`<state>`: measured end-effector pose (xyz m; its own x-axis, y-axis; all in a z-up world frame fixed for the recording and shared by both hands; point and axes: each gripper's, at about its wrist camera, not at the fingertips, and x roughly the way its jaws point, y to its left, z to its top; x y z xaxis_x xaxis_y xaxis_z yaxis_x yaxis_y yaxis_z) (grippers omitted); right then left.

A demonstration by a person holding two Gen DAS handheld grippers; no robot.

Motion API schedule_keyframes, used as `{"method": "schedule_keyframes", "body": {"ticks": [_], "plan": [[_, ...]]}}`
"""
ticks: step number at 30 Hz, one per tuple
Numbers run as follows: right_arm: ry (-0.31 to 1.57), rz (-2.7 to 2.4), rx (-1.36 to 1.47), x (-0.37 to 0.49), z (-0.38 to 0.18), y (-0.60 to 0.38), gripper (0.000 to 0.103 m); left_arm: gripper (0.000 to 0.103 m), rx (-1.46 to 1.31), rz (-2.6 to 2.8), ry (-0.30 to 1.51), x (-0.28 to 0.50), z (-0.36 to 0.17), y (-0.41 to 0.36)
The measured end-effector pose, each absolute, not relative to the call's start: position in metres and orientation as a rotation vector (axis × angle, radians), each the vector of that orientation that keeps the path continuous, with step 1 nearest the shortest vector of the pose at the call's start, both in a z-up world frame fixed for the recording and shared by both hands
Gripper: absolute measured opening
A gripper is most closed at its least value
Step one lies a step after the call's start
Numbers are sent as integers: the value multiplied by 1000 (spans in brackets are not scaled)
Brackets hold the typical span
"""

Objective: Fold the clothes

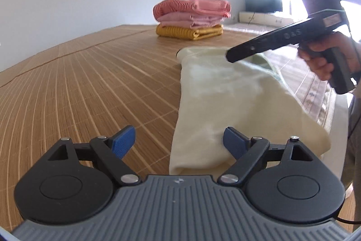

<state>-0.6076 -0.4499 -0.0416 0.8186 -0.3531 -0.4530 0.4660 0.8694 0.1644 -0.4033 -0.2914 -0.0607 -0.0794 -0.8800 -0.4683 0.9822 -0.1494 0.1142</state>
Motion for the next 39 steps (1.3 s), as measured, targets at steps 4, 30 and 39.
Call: {"method": "schedule_keyframes", "body": {"ticks": [4,30,39], "plan": [[445,-501,258,-639,-51,-443,42,89,570,-1628,284,-400,-64,-294],[155,-640,745,-704,-61,-432,82,89,328,-1733,635,-360,-67,-306],[181,-668,776,-674,-68,-447,82,89,366,-1844,622,-381,-72,-307]]}}
